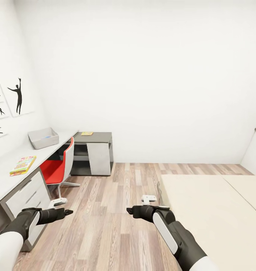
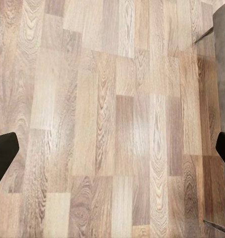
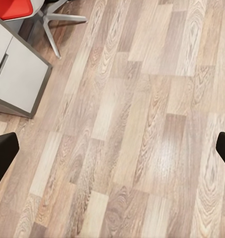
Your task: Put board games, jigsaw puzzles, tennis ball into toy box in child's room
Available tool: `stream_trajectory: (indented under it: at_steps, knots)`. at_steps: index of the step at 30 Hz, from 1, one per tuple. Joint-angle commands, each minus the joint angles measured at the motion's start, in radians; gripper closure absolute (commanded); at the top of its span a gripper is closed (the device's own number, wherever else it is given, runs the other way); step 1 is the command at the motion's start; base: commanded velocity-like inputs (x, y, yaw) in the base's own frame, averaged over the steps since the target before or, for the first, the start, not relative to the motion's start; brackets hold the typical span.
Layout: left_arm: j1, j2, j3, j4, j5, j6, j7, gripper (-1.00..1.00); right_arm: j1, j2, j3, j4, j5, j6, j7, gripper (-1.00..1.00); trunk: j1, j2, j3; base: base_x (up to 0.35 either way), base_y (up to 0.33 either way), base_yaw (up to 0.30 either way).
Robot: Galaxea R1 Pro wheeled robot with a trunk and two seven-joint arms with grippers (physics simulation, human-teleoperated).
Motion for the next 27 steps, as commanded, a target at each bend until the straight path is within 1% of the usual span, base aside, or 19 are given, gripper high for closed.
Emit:
stream_trajectory:
  at_steps: [1, 27]
  knots:
    - [-0.001, -0.001, 0.008, -0.001, -0.01, 0.006, -0.008, -1.0, -0.001, 0.0, 0.001, -0.001, -0.01, 0.003, -0.009, -1.0, 0.0, -0.001, -0.001, -0.001, 0.0, 0.0]
    - [-0.001, -0.001, 0.008, -0.001, -0.01, 0.006, -0.008, -1.0, -0.001, 0.0, -0.002, -0.003, -0.012, 0.004, -0.008, -1.0, 0.0, -0.001, -0.001, -0.013, -0.02, 0.0]
